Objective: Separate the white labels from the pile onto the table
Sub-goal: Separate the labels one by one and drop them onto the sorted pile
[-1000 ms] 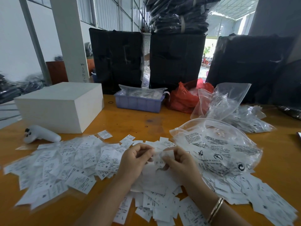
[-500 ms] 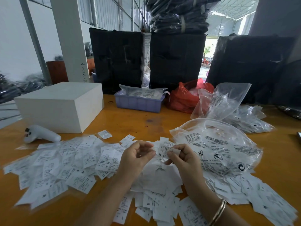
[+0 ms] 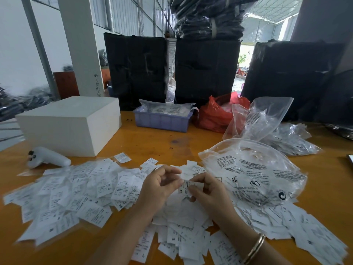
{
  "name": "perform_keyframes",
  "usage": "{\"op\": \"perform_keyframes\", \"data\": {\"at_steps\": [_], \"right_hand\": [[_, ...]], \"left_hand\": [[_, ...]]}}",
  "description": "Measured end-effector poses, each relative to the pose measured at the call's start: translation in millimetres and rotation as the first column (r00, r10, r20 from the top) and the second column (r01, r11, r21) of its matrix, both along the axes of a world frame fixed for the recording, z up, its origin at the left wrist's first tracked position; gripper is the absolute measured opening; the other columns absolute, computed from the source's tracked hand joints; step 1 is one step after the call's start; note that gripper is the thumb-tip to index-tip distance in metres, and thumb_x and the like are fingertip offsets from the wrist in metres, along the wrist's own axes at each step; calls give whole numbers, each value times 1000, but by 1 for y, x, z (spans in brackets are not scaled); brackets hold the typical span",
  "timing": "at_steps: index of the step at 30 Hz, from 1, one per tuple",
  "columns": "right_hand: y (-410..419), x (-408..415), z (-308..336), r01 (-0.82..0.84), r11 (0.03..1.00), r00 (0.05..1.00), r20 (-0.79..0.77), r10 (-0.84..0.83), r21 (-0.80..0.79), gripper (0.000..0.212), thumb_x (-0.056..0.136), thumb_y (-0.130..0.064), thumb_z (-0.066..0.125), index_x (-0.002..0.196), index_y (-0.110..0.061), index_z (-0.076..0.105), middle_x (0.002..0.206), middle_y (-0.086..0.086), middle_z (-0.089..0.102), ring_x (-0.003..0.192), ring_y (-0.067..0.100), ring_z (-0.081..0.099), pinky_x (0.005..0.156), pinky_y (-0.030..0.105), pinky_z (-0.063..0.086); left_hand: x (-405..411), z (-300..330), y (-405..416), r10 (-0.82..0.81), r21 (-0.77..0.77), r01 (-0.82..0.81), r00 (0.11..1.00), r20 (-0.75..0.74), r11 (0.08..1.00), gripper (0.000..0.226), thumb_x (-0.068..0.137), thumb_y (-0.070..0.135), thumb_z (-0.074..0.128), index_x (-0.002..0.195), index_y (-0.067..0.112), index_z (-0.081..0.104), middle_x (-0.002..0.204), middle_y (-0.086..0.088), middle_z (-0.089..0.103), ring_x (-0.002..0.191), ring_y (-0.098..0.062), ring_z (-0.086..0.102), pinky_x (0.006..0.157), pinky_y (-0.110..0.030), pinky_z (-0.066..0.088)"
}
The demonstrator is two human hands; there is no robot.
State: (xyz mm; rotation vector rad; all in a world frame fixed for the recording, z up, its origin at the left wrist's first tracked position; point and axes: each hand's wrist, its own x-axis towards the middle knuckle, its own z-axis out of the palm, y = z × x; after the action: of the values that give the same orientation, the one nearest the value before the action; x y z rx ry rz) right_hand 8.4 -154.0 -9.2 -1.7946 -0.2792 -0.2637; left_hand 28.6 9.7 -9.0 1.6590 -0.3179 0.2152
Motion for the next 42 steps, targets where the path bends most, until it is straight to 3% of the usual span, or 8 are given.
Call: {"op": "perform_keyframes", "data": {"at_steps": [4, 10, 18, 24, 28, 32, 38, 42], "right_hand": [[0, 0, -1, 29, 995, 1000, -3, -30, -91, 17, 85, -9, 67, 80, -25, 62, 71, -5, 68, 58, 10, 65, 57, 23, 52], [-1, -1, 3, 164, 979, 986, 60, -157, -120, 22, 86, -11, 65, 80, -31, 60, 63, -11, 66, 54, 4, 64, 50, 13, 45], [2, -1, -1, 87, 979, 996, 43, -81, -183, 13, 85, -24, 68, 75, -32, 64, 60, -17, 66, 50, 1, 62, 50, 11, 45], [0, 0, -2, 72, 973, 997, 3, -73, -220, 12, 85, -30, 67, 74, -34, 64, 59, -13, 67, 49, 6, 62, 51, 21, 52], [0, 2, -3, 98, 980, 994, -35, -105, -171, 11, 86, -27, 66, 74, -27, 66, 57, -6, 67, 49, 9, 61, 50, 25, 52], [-1, 3, -2, 93, 989, 994, -50, -99, -119, 10, 87, -22, 65, 76, -22, 67, 55, -4, 66, 48, 9, 62, 49, 25, 51], [1, -1, 1, 19, 982, 999, -31, -25, -188, 12, 87, -30, 66, 80, -40, 65, 53, -12, 65, 48, 2, 60, 50, 14, 46], [3, -1, 2, 10, 972, 1000, -14, -14, -235, 10, 90, -27, 62, 90, -37, 61, 58, -11, 64, 53, -2, 60, 50, 10, 42]], "left_hand": [[-1, 3, 1, -31, 70, 30, 999, 10, 997, 26, 79, 18, 75, 81, 44, 69, 79, 13, 72, 78, -3, 68, 69, -12, 50], [-2, 1, 2, -57, 88, 57, 998, -13, 994, 21, 83, 15, 72, 89, 34, 67, 84, 14, 74, 82, 0, 69, 69, -8, 49], [-1, -2, 1, -23, 53, 21, 999, 43, 998, 16, 80, 13, 74, 84, 29, 69, 81, 8, 74, 79, -6, 71, 68, -12, 51], [-1, -3, 1, -35, 87, 30, 998, 61, 996, 12, 79, 13, 74, 80, 25, 70, 80, 6, 75, 78, -9, 71, 69, -16, 54], [-3, 0, 0, -58, 88, 52, 996, 67, 995, 4, 77, 26, 73, 80, 26, 70, 79, 6, 74, 76, -9, 71, 70, -17, 54], [-5, 1, -1, -59, 85, 53, 995, 75, 995, 26, 70, 48, 67, 80, 25, 70, 76, 6, 73, 73, -9, 70, 69, -17, 54], [-6, -1, -3, -22, 127, 11, 996, 86, 992, 23, 72, 47, 64, 79, 25, 70, 71, 12, 69, 69, -3, 64, 64, -14, 50], [-6, 1, -3, -24, 153, 14, 998, 58, 988, 18, 72, 45, 67, 81, 29, 70, 77, 14, 70, 72, -4, 63, 66, -15, 50]]}}
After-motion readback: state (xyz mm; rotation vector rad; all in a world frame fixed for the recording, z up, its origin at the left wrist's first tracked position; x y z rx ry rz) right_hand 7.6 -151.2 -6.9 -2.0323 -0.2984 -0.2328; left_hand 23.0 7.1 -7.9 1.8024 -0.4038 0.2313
